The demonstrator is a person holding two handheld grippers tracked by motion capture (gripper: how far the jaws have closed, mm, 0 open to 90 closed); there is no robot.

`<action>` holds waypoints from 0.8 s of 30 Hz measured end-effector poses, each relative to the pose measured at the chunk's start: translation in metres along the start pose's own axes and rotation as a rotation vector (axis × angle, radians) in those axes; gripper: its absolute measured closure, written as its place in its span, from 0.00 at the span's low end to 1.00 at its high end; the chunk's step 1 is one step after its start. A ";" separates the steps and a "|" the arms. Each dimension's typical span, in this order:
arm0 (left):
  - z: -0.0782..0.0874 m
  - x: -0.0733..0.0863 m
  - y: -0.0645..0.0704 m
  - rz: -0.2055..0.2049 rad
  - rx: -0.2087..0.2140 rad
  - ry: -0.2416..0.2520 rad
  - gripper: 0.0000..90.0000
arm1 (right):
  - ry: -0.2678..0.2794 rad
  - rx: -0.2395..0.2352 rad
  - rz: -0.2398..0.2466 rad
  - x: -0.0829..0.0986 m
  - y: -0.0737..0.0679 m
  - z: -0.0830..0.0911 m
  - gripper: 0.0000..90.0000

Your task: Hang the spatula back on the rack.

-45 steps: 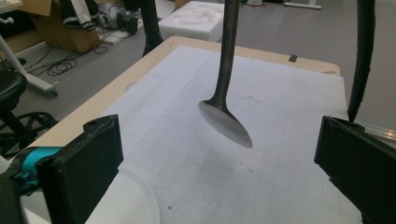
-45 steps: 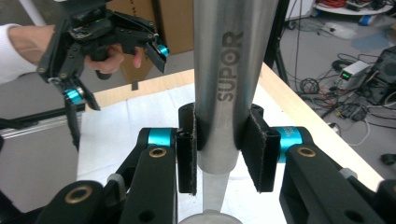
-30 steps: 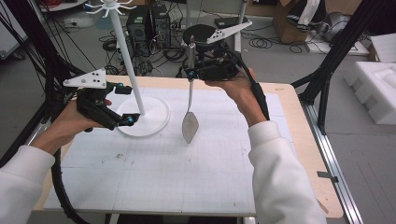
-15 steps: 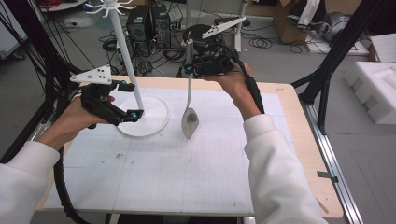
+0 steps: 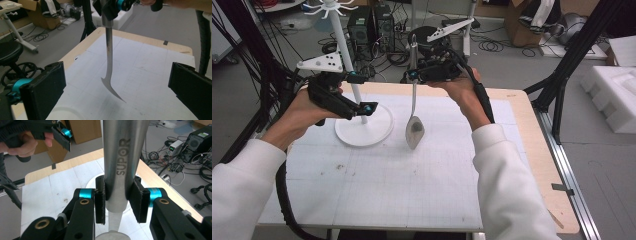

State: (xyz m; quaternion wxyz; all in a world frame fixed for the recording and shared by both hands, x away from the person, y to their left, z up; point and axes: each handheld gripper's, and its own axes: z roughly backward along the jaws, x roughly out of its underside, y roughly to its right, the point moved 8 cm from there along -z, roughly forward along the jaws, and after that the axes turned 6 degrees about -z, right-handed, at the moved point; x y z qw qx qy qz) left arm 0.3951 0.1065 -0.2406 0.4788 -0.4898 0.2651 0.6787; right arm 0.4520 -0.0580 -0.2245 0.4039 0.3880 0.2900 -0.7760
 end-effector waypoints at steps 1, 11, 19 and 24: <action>-0.001 -0.003 0.000 0.003 0.003 -0.001 0.02 | 0.000 0.000 -0.003 0.000 0.000 0.000 0.77; -0.014 -0.028 -0.006 0.021 -0.049 -0.008 0.05 | -0.002 0.007 -0.009 0.000 -0.003 0.002 0.77; -0.021 -0.042 -0.014 0.050 -0.096 -0.035 0.08 | 0.001 0.023 -0.011 0.000 -0.003 0.003 0.77; -0.027 -0.050 -0.017 0.067 -0.103 -0.035 0.09 | 0.000 0.032 -0.025 0.000 -0.002 0.004 0.77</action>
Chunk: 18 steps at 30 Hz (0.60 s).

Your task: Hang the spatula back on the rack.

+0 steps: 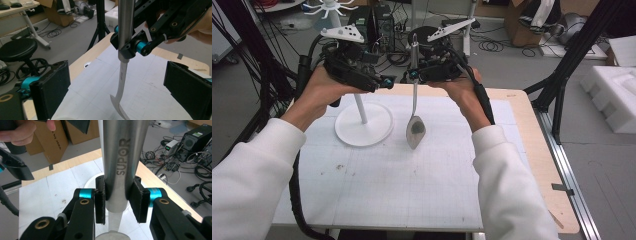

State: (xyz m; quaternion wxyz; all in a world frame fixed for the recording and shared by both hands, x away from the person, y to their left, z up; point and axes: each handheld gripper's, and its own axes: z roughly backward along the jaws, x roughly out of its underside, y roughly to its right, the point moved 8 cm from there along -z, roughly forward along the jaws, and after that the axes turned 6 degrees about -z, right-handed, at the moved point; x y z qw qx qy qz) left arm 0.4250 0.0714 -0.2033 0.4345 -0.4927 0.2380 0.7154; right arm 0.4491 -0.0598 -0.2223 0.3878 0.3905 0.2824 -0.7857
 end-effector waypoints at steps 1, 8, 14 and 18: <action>-0.001 -0.001 0.000 0.000 0.002 -0.002 0.09 | -0.003 0.001 -0.006 0.000 0.000 0.000 0.77; -0.009 -0.012 0.001 -0.003 0.015 0.014 0.24 | -0.002 0.018 -0.004 0.000 0.001 0.000 0.77; -0.014 -0.018 0.001 0.008 0.018 0.022 0.25 | 0.001 0.018 -0.007 0.000 0.000 -0.001 0.77; -0.016 -0.023 0.000 0.012 0.019 0.032 0.28 | 0.003 0.016 -0.004 -0.001 -0.001 -0.002 0.77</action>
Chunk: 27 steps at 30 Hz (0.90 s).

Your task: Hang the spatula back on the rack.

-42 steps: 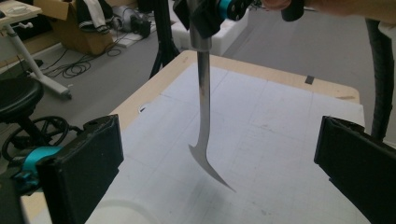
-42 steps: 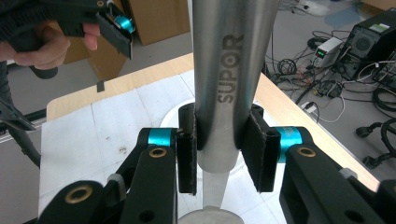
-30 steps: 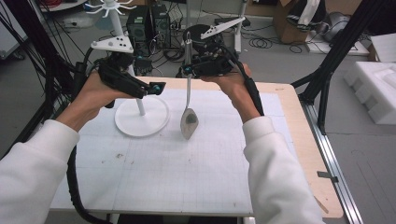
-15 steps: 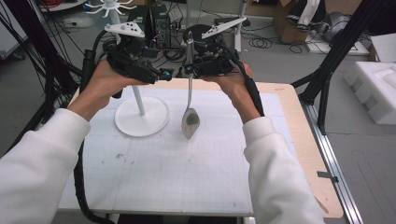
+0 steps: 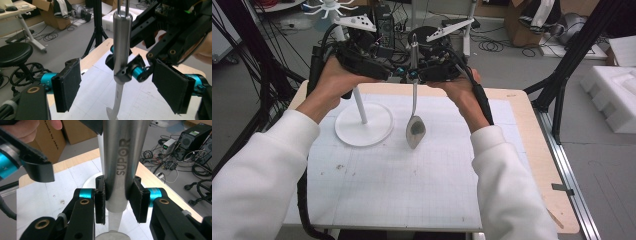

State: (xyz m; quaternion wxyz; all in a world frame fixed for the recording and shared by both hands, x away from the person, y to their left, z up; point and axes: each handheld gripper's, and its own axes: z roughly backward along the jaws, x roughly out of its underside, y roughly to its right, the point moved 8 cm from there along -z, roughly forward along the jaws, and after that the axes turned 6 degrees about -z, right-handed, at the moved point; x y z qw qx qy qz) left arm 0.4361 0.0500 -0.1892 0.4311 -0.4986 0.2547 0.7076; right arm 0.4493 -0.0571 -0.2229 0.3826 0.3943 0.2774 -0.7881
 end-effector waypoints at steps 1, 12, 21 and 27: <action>-0.001 0.000 0.000 -0.003 0.008 -0.003 0.30 | -0.004 -0.004 0.004 0.000 -0.001 0.000 0.77; -0.009 -0.004 -0.005 0.016 -0.002 0.023 0.39 | -0.015 -0.004 0.010 0.001 -0.001 -0.004 0.77; -0.015 -0.009 -0.003 -0.015 -0.001 0.000 0.42 | -0.014 -0.003 0.011 0.000 0.000 -0.007 0.77; -0.020 -0.010 -0.002 -0.011 -0.002 0.000 0.47 | -0.016 -0.007 0.009 -0.001 -0.004 -0.008 0.77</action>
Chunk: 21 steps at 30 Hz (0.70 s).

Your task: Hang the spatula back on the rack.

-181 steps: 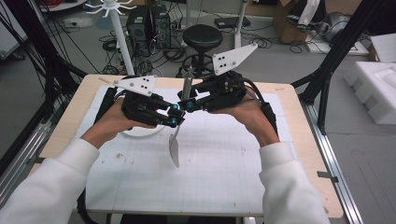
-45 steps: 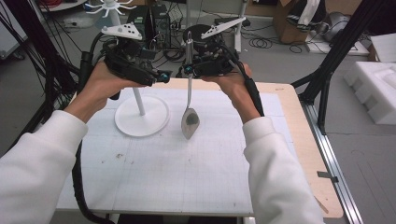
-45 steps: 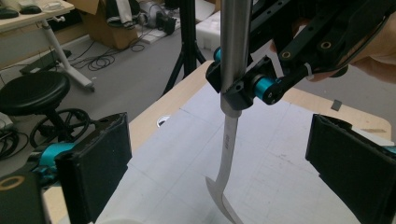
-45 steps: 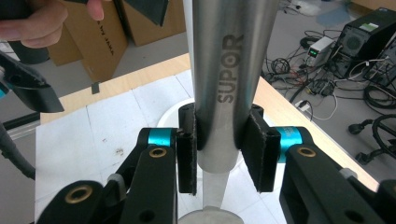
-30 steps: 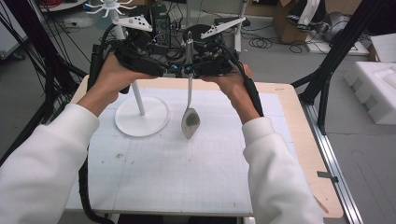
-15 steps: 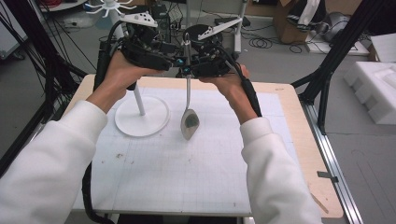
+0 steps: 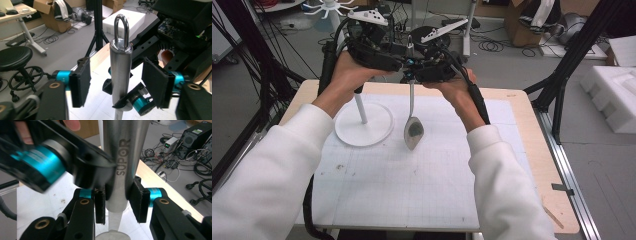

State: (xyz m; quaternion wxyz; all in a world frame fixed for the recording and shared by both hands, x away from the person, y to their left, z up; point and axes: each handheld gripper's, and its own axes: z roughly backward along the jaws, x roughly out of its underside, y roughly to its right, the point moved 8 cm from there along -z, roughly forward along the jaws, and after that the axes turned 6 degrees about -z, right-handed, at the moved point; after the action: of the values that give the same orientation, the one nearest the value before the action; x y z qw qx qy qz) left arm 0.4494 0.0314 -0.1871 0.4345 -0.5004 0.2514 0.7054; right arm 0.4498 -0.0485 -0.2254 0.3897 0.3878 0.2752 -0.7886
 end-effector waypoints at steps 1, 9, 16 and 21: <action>0.000 0.000 0.000 0.004 -0.005 0.000 0.47 | 0.000 0.000 -0.001 0.000 0.000 0.000 0.77; 0.001 -0.001 -0.001 0.000 -0.007 0.001 0.58 | 0.000 -0.001 0.003 -0.001 -0.001 -0.001 0.77; -0.001 -0.001 0.000 -0.012 -0.013 -0.005 0.68 | -0.006 -0.003 0.002 -0.001 -0.002 -0.003 0.77; -0.002 0.000 0.001 -0.009 -0.012 -0.009 0.70 | -0.008 -0.005 0.005 0.000 -0.003 -0.002 0.77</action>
State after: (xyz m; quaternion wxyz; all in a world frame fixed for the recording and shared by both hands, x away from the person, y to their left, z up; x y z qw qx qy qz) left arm 0.4498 0.0289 -0.1878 0.4359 -0.5008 0.2428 0.7072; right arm 0.4486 -0.0452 -0.2259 0.3940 0.3844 0.2747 -0.7884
